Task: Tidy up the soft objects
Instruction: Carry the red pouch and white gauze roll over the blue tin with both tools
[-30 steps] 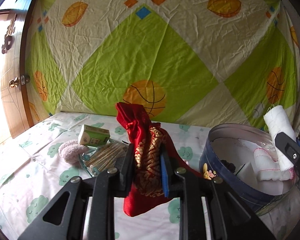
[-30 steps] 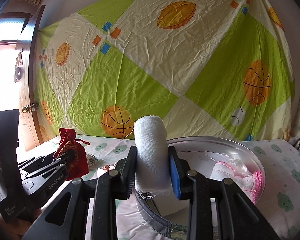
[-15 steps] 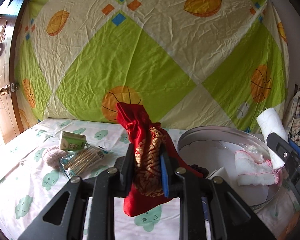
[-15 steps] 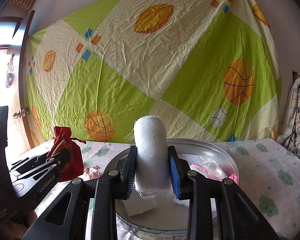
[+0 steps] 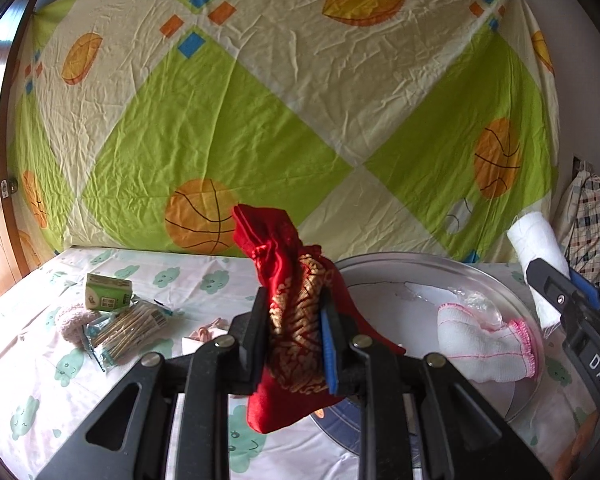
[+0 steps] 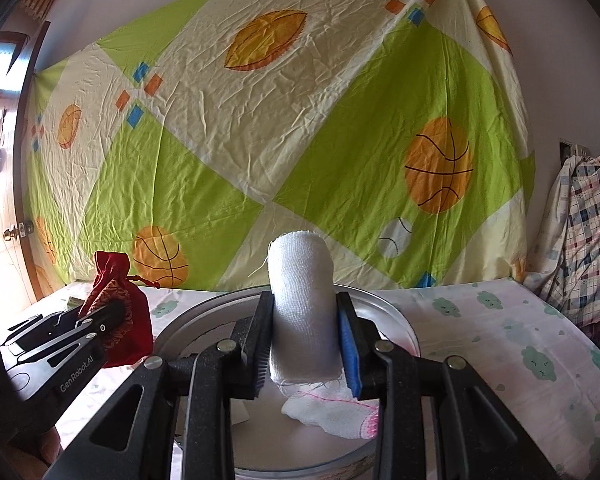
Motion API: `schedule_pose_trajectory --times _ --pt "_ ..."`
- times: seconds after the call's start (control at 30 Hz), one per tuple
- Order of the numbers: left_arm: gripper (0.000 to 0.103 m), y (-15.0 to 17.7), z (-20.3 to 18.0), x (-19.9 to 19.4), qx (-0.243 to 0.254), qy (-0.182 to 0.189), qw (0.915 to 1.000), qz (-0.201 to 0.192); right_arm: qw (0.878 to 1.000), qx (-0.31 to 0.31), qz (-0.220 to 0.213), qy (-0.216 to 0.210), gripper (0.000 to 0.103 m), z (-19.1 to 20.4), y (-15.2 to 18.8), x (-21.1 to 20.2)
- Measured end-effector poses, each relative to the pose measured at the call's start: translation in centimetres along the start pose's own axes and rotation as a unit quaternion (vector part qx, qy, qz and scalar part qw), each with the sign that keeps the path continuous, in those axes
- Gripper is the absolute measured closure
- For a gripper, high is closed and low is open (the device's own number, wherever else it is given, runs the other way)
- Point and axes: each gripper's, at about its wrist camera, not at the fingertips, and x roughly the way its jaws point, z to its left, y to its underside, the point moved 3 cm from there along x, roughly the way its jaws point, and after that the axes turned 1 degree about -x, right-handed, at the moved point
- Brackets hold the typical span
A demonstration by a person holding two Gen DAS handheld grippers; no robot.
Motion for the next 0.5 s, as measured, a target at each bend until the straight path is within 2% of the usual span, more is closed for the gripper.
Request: schedule_pose_trajectory --times 0.5 --pt "0.081 -0.2 -3.4 1.3 0.013 0.028 0.9995 0.006 0.999 0.01 0.004 0.044 0.07 -3.6 -0.4 1.1"
